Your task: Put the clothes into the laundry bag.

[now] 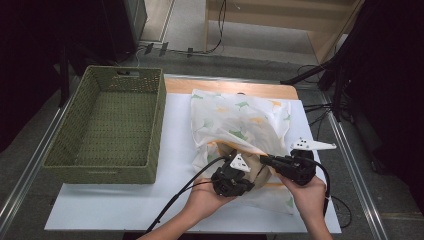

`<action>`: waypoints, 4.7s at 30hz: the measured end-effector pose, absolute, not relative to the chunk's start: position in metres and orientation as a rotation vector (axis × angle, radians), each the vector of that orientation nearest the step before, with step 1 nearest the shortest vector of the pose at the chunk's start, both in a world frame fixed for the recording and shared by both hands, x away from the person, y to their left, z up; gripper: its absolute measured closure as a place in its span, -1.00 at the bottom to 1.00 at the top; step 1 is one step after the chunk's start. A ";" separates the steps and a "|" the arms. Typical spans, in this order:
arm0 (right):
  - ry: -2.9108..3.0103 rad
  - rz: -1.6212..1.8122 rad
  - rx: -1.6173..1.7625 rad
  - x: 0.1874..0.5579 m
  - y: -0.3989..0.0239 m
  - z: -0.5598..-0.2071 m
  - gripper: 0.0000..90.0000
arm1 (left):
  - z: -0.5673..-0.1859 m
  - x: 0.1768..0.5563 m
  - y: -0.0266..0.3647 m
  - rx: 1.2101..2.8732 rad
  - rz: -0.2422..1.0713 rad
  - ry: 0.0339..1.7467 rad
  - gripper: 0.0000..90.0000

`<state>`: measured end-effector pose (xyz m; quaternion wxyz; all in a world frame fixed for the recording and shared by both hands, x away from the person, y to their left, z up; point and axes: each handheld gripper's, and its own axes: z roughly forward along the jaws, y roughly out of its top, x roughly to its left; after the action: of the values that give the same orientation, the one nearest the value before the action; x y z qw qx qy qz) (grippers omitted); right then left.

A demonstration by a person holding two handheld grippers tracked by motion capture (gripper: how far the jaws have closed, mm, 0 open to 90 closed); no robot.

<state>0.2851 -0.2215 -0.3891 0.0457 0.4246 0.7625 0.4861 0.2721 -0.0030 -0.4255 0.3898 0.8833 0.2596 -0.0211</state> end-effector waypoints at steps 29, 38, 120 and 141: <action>2.340 1.474 1.342 0.289 -0.217 -0.401 0.97 | -0.434 0.370 -0.012 2.196 0.106 0.822 1.00; 2.327 1.488 1.354 0.291 -0.220 -0.404 0.97 | -0.425 0.362 0.005 2.198 -0.054 0.804 0.78; 2.471 1.457 1.251 0.293 -0.198 -0.412 0.96 | -0.423 0.235 0.156 2.112 0.004 0.960 0.98; 2.627 1.312 1.149 0.266 -0.165 -0.441 0.92 | -0.434 0.218 0.192 2.086 -0.031 1.007 0.65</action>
<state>0.2658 -0.1649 -0.4414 -0.0059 0.3645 0.8331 0.4159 0.2183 0.1923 -0.4344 0.4010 0.8248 0.3984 -0.0121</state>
